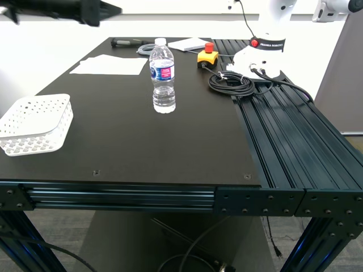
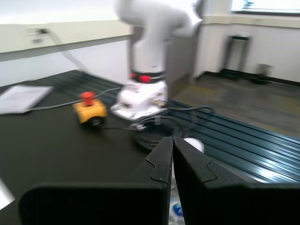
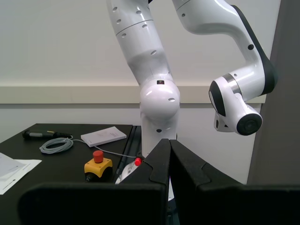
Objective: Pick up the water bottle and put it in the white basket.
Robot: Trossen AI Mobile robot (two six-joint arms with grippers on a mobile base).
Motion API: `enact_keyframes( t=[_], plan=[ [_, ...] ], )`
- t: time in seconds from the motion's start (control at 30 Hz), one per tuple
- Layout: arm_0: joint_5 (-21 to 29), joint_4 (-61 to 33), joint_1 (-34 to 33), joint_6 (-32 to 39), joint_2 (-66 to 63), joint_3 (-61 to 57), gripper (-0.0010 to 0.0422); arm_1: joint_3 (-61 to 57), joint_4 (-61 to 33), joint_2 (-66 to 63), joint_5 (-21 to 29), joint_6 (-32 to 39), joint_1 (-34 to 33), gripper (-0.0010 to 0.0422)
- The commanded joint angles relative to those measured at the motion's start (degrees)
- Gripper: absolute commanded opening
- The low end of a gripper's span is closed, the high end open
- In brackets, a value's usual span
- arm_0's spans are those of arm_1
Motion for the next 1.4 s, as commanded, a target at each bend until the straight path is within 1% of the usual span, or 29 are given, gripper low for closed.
enact_keyframes(
  t=[0.03, 0.2, 0.27, 0.33, 0.43, 0.5, 0.6, 0.7, 0.87, 0.97, 1.27, 1.4],
  plan=[
    [0.0, 0.2, 0.0, 0.0, 0.0, 0.1, 0.0001, 3.6, 0.1, 5.1, 5.8, 4.5, -2.0, 0.0000],
    [0.0, 0.2, 0.0, 0.0, 0.0, 0.1, 0.0001, 7.6, 0.0, 11.0, 13.0, 7.5, -4.6, 0.0000],
    [0.0, 0.2, 0.0, 0.0, 0.0, 0.1, 0.0001, 7.7, 0.0, 11.7, 13.6, 11.0, -4.9, 0.0000],
    [0.0, 0.2, 0.0, 0.0, 0.0, 0.1, 0.0001, 7.7, 0.0, 12.0, 13.1, 13.7, -5.0, 0.0000],
    [0.0, 0.2, 0.0, 0.0, 0.0, 0.1, 0.0001, 7.7, 0.0, 12.0, 11.5, 14.9, -5.0, 0.0000],
    [0.0, 0.2, 0.0, 0.0, 0.0, 0.1, 0.0001, 7.7, -0.3, 12.0, 9.6, 16.5, -5.0, 0.0000],
    [0.0, 0.2, 0.0, 0.0, 0.0, 0.1, 0.0001, 7.7, -2.7, 12.0, 5.0, 19.9, -5.0, 0.0000],
    [0.0, 0.2, 0.0, 0.0, 0.0, 0.1, 0.0001, 7.7, -5.1, 12.7, 3.2, 22.3, -5.0, 0.0000],
    [0.0, 0.2, 0.0, 0.0, 0.0, 0.1, 0.0001, 7.7, -5.8, 14.3, 3.1, 22.3, -5.1, 0.0000],
    [0.0, 0.1, 0.0, 0.0, 0.0, 0.1, 0.0001, 7.7, -6.0, 14.3, 1.8, 22.3, -5.1, 0.0000],
    [0.0, 0.1, 0.0, 0.0, 0.0, 0.1, 0.0001, 8.0, -6.0, 14.3, 1.4, 22.3, -5.4, 0.0001],
    [0.0, 0.1, 0.0, 0.0, 0.0, 0.1, 0.0001, 8.0, -6.3, 14.3, 1.4, 22.3, -5.4, 0.0017]
  ],
)
